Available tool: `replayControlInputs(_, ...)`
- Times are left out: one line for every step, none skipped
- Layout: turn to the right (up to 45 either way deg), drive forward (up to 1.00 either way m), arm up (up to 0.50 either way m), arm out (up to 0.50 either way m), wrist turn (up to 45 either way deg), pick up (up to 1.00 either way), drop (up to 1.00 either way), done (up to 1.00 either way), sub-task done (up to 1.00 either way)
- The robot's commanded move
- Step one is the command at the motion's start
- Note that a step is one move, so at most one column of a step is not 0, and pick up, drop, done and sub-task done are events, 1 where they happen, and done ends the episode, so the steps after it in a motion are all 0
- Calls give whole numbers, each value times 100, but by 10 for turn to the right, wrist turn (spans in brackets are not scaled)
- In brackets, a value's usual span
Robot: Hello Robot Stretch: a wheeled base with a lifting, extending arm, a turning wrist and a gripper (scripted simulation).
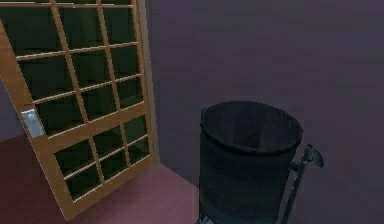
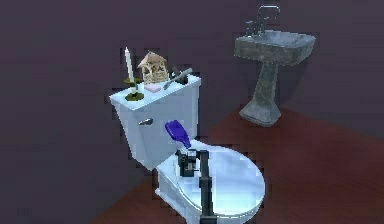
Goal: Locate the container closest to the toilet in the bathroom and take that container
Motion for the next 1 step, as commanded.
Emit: replayControlInputs(0, 0, 0, 0, 0, 0, 0, 100, 0)
